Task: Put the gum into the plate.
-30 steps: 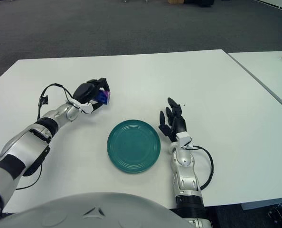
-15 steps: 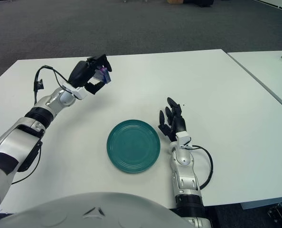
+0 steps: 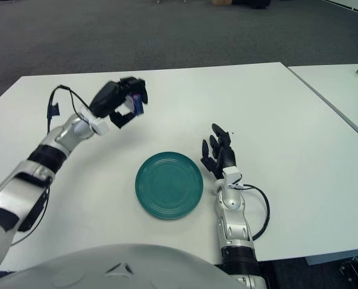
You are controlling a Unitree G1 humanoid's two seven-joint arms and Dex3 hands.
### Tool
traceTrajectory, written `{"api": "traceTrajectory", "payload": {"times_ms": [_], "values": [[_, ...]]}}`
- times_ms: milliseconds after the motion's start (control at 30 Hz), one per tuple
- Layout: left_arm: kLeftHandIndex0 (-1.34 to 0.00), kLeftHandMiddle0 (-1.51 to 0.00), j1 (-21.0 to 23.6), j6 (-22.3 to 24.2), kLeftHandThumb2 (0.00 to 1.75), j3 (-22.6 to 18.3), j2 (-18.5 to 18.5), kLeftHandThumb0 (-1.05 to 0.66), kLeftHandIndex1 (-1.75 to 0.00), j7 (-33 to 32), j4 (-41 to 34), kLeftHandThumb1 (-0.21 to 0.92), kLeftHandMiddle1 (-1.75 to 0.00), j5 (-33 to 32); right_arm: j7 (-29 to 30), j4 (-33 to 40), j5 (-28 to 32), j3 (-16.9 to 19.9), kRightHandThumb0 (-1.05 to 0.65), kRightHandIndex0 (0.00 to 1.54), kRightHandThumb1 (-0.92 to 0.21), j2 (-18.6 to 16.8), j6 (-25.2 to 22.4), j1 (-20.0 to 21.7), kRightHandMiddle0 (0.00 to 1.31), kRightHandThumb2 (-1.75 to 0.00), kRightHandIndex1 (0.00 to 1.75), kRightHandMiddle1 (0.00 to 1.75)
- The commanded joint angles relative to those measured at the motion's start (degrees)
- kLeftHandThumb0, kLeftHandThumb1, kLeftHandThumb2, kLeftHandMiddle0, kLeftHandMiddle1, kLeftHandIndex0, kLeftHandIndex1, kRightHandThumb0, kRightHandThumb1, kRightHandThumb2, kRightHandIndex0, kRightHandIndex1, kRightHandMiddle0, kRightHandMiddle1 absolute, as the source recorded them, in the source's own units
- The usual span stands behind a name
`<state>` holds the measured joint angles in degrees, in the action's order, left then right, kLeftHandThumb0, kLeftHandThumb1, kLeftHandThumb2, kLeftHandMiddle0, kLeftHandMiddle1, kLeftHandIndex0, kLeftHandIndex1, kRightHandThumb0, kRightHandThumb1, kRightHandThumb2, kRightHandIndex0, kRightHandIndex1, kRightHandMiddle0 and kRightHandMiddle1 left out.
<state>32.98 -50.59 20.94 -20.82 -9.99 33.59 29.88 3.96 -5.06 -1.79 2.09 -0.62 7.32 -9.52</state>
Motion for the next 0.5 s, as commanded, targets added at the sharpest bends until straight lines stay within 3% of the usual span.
{"api": "traceTrajectory", "payload": {"times_ms": [0, 167, 300, 467], "values": [[-0.70, -0.86, -2.17, 0.94, 1.75, 0.21, -0.71, -0.01, -1.74, 2.72, -3.51, -0.06, -1.75, 0.60, 0.27, -3.47, -0.24, -0.30, -0.73, 0.30, -0.92, -0.50, -3.19, -2.50, 0.00, -0.68, 0.01, 0.53], [-0.60, -0.81, -4.53, 1.23, 1.61, 1.33, -1.17, -0.01, -1.74, 8.15, -9.24, 0.05, -1.68, 0.29, 0.70, -3.81, -0.77, -0.57, -0.75, 0.29, -0.92, -0.45, -3.40, -2.50, 0.00, -0.68, 0.00, 0.49], [-0.60, -0.84, -6.49, 0.53, 1.61, 3.21, -1.50, 0.00, -1.75, 12.54, -12.04, 0.04, -1.66, 0.31, 0.91, -4.31, -1.10, -0.67, -0.74, 0.29, -0.92, -0.49, -3.09, -2.36, 0.00, -0.68, 0.00, 0.47], [-0.60, -0.85, -7.70, -4.54, 1.63, 6.11, -0.71, 0.00, -1.75, 14.75, -9.35, 0.03, -1.68, -0.17, 1.24, -4.59, -1.52, -0.82, -0.72, 0.30, -0.92, -0.56, -3.11, -2.27, 0.00, -0.68, 0.00, 0.46]]}}
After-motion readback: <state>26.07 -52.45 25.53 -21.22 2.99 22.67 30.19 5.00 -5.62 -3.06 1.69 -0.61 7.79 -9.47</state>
